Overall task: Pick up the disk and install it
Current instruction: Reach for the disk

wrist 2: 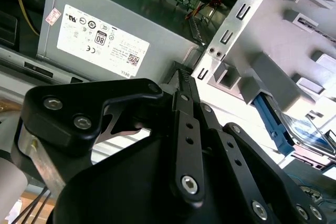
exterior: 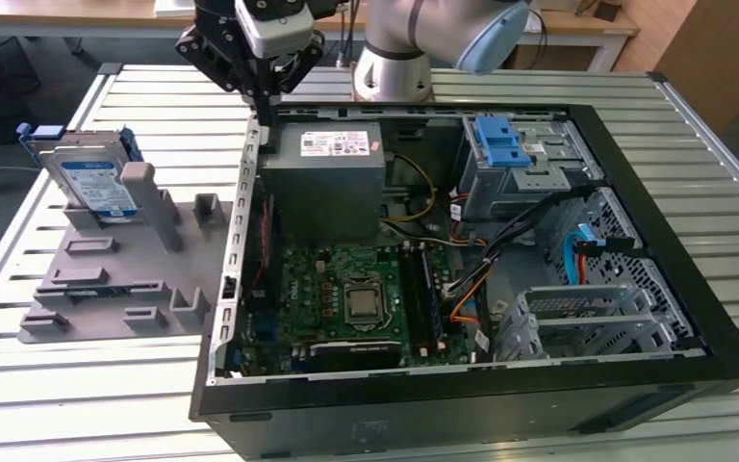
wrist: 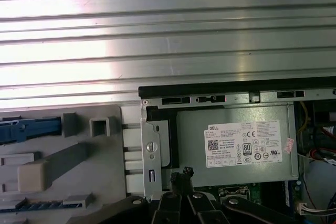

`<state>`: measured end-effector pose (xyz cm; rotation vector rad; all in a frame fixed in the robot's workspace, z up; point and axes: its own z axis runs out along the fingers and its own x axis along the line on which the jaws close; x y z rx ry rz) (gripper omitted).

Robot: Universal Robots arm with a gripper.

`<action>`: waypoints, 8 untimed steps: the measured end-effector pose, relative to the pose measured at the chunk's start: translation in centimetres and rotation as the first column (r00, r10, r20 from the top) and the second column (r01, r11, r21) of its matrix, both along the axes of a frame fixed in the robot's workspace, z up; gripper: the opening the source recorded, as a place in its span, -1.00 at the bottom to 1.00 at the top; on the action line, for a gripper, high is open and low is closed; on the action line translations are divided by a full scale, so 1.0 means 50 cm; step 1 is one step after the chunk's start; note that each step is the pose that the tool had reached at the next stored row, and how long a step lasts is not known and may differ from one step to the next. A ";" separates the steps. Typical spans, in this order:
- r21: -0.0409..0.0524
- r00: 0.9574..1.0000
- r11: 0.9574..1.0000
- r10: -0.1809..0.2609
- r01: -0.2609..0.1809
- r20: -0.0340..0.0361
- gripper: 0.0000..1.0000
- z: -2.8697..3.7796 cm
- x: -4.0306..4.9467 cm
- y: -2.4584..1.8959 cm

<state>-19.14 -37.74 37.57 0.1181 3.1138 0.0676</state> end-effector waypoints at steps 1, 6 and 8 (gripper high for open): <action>0.000 1.000 1.000 0.000 0.000 0.000 -0.79 0.000 0.000 0.0000; -0.017 1.000 1.000 0.000 0.000 0.000 -0.79 0.000 -0.002 -0.0001; -0.017 1.000 1.000 0.000 0.000 0.000 -0.79 0.000 -0.002 -0.0001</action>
